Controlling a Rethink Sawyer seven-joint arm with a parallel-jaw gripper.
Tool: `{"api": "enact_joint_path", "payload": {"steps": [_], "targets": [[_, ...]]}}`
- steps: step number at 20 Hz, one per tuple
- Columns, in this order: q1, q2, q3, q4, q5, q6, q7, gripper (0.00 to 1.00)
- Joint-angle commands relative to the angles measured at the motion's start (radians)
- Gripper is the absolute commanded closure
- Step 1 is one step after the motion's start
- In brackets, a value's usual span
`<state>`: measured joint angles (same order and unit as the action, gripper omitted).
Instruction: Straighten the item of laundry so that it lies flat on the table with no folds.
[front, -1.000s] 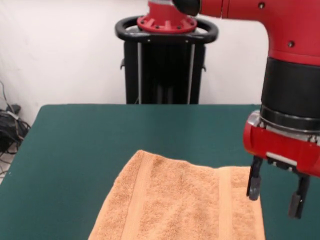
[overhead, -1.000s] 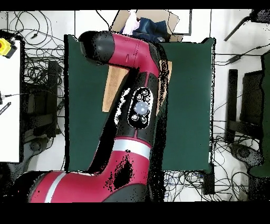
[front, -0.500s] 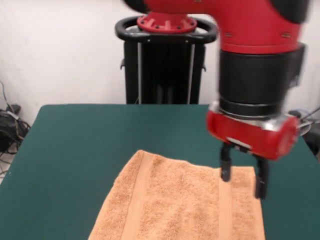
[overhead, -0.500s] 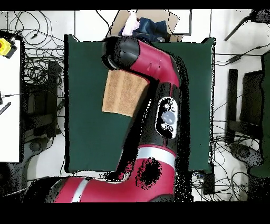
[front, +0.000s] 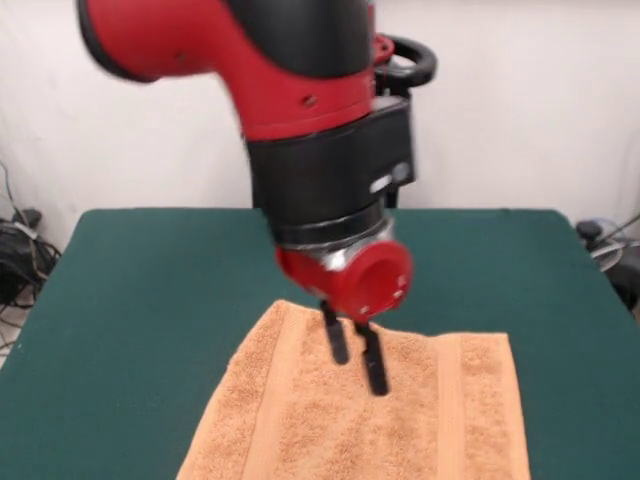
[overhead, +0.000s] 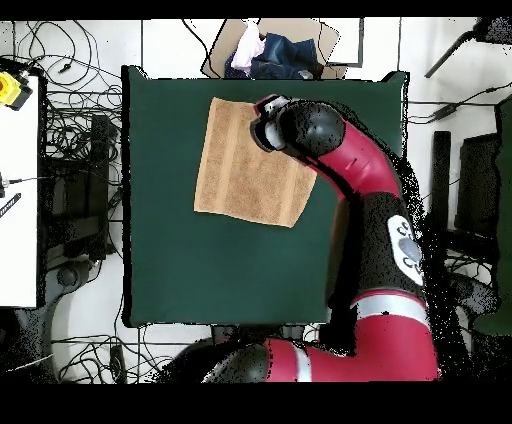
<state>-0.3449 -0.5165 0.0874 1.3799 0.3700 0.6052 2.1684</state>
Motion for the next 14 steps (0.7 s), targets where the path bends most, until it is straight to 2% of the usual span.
{"api": "enact_joint_path", "payload": {"steps": [1, 5, 9, 14], "targets": [[0.000, 0.110, 0.215, 0.097, -0.148, -0.096, -0.237, 0.00], [0.068, 0.234, 0.141, -0.063, -0.254, -0.149, -0.193, 0.00], [0.107, 0.311, 0.093, -0.190, -0.329, -0.121, -0.161, 0.00], [0.115, 0.348, 0.090, -0.261, -0.388, -0.088, -0.140, 0.00]]}}
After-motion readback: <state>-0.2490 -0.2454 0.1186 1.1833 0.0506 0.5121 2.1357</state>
